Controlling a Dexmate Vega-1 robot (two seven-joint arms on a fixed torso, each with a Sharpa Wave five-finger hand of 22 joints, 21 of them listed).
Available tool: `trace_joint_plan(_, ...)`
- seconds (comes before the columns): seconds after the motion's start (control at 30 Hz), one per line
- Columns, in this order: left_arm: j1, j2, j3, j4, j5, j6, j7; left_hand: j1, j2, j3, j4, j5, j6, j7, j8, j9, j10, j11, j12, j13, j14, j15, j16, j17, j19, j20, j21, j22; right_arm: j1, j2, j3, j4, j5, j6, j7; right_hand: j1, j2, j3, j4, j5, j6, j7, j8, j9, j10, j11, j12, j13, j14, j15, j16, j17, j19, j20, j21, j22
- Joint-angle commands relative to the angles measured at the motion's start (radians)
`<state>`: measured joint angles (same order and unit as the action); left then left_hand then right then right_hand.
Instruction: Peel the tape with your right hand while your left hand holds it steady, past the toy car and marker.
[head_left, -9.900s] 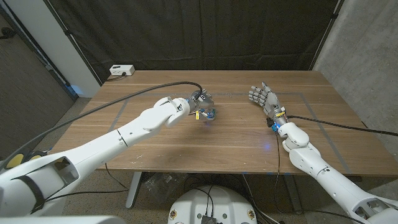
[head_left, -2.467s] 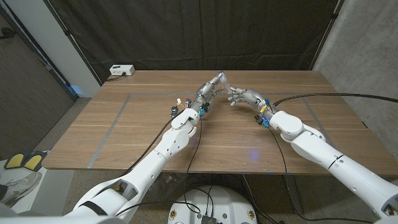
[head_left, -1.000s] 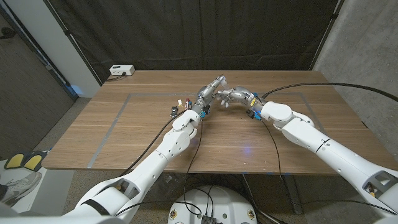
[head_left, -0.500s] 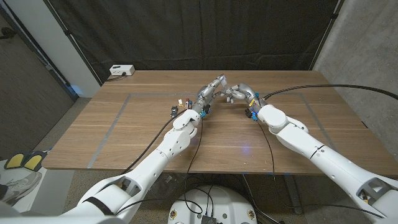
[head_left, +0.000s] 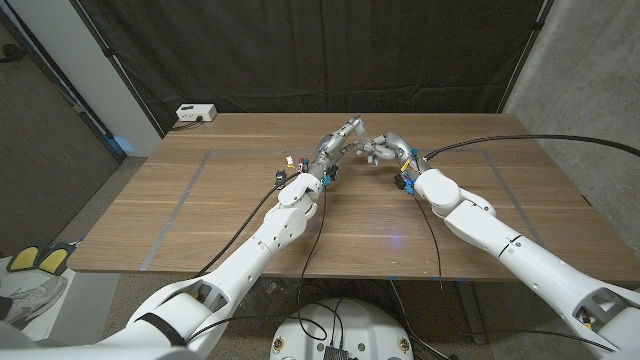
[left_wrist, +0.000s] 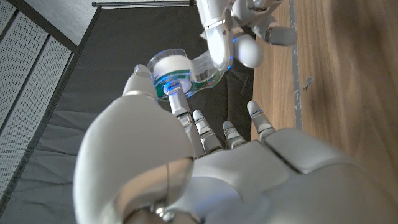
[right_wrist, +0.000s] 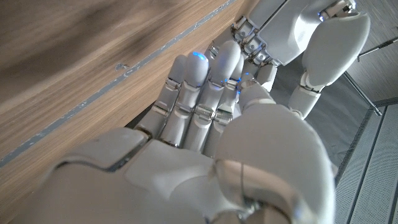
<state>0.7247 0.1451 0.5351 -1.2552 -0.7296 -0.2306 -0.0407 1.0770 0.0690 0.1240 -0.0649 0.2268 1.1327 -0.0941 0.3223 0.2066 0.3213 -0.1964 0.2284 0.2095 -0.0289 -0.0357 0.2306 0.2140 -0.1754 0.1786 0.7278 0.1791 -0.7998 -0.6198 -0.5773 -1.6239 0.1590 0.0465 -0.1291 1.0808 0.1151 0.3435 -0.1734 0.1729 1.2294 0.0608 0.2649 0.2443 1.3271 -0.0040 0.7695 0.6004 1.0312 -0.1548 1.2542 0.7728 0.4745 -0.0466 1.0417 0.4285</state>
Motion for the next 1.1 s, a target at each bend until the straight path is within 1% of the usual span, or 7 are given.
trace_joint_plan(0.03, -0.008, 0.033, 0.022, -0.007, 0.092, -0.025, 0.046, 0.04, 0.039, -0.007, -0.001, 0.001, 0.057, -0.057, 0.001, -0.001, 0.008, 0.004, -0.003, 0.001, 0.003, -0.02, 0.003, 0.002, -0.015, 0.0, -0.003, 0.006, -0.002, -0.009, 0.007, 0.008, 0.009, 0.021, 0.024, 0.01, 0.001, 0.014, 0.001, 0.003, 0.053, 0.04, 0.003, 0.007, 0.007, 0.002, 0.006, 0.003, 0.014, -0.059, 0.007, 0.018, -0.01, -0.05, 0.017, 0.005)
trace_joint_plan(0.43, -0.005, 0.115, 0.062, -0.068, 0.288, -0.042, 0.154, 0.043, 0.04, -0.009, -0.002, 0.002, 0.051, -0.055, -0.004, -0.003, 0.005, 0.007, -0.005, 0.001, 0.002, -0.016, 0.002, 0.002, -0.015, 0.002, -0.009, 0.006, -0.009, -0.027, 0.014, -0.002, 0.025, 0.027, 0.056, 0.015, -0.001, 0.028, 0.003, 0.005, 0.063, 0.051, 0.004, 0.018, 0.016, 0.009, 0.014, 0.004, 0.023, -0.058, 0.018, 0.066, -0.023, -0.058, 0.053, 0.011)
trace_joint_plan(0.83, 0.002, 0.108, 0.047, -0.07, 0.313, -0.082, 0.185, 0.046, 0.04, -0.011, -0.003, 0.002, 0.051, -0.057, -0.007, -0.003, 0.007, 0.009, -0.004, 0.002, 0.002, -0.016, 0.002, 0.002, -0.013, 0.003, -0.013, 0.006, 0.006, -0.044, 0.009, -0.019, 0.044, -0.028, 0.1, 0.019, -0.011, 0.043, 0.001, 0.013, 0.078, 0.058, 0.006, 0.029, 0.028, 0.014, 0.027, 0.011, 0.035, -0.057, 0.026, 0.114, -0.036, -0.059, 0.087, 0.012)
trace_joint_plan(0.93, 0.005, 0.091, 0.032, -0.06, 0.265, -0.097, 0.158, 0.046, 0.04, -0.012, -0.003, 0.002, 0.055, -0.058, -0.006, -0.004, 0.008, 0.007, -0.004, 0.002, 0.003, -0.018, 0.002, 0.002, -0.01, 0.001, -0.013, 0.006, 0.032, -0.051, -0.004, -0.006, 0.073, -0.055, 0.165, -0.013, 0.003, 0.048, 0.023, 0.017, 0.042, 0.017, -0.013, 0.038, -0.01, -0.017, 0.03, 0.036, 0.013, -0.059, -0.001, 0.133, -0.077, -0.041, 0.11, 0.012)
trace_joint_plan(0.97, 0.006, 0.085, 0.028, -0.057, 0.248, -0.101, 0.144, 0.046, 0.04, -0.013, -0.003, 0.002, 0.055, -0.058, -0.006, -0.004, 0.009, 0.006, -0.004, 0.002, 0.003, -0.018, 0.002, 0.002, -0.009, 0.0, -0.013, 0.006, 0.038, -0.049, -0.007, -0.002, 0.08, -0.067, 0.175, -0.058, 0.008, 0.038, 0.047, 0.016, 0.036, 0.013, -0.02, 0.04, -0.019, -0.021, 0.031, 0.039, 0.001, -0.053, -0.037, 0.11, -0.102, -0.019, 0.119, 0.009)
trace_joint_plan(1.0, 0.006, 0.081, 0.026, -0.056, 0.234, -0.101, 0.134, 0.046, 0.04, -0.013, -0.003, 0.002, 0.055, -0.057, -0.007, -0.004, 0.009, 0.007, -0.004, 0.002, 0.003, -0.017, 0.002, 0.002, -0.008, 0.0, -0.014, 0.007, 0.042, -0.046, -0.01, 0.005, 0.085, -0.069, 0.182, -0.129, -0.01, 0.006, 0.078, 0.01, 0.038, 0.016, -0.028, 0.033, -0.022, -0.017, 0.032, 0.037, 0.005, -0.046, -0.064, 0.083, -0.117, -0.003, 0.129, 0.005)
trace_joint_plan(1.1, 0.009, 0.068, 0.019, -0.054, 0.178, -0.092, 0.092, 0.046, 0.04, -0.014, -0.003, 0.002, 0.055, -0.057, -0.007, -0.004, 0.009, 0.003, -0.004, 0.002, 0.003, -0.019, 0.002, 0.002, -0.008, 0.0, -0.015, 0.007, 0.033, -0.03, -0.006, 0.025, 0.085, -0.052, 0.151, -0.277, -0.064, -0.082, 0.126, 0.001, -0.031, 0.041, -0.067, 0.027, -0.088, 0.006, 0.006, 0.025, -0.013, -0.029, -0.114, -0.015, -0.142, 0.023, 0.151, -0.012)
